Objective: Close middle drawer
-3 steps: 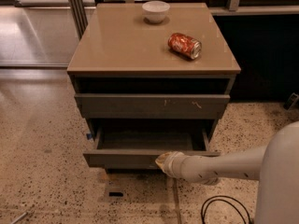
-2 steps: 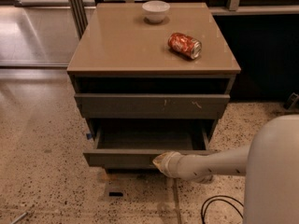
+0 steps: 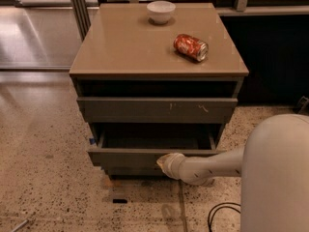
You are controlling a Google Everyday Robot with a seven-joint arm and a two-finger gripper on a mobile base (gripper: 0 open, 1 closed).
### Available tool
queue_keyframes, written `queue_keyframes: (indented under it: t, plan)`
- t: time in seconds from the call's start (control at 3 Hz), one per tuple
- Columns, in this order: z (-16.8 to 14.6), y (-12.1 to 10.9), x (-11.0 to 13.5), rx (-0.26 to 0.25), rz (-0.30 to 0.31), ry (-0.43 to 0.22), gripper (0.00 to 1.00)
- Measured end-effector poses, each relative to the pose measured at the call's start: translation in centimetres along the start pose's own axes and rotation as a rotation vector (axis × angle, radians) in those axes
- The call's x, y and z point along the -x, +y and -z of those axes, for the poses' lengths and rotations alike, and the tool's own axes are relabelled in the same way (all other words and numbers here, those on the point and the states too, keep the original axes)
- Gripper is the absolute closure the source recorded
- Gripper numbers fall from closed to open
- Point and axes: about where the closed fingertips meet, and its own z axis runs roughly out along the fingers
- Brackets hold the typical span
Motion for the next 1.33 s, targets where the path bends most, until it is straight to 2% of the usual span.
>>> queue_keyframes:
  t: [0.33,1.0,1.33]
  plan:
    - [0.0,0.0,0.0,0.000,0.000,0.000,1.00]
    - [0.0,-2.2,0.5,-0.064,-0.035,-0.030,1.00]
    - [0.4,-4.4,0.6,-0.121,-0.062,-0.050,1.00]
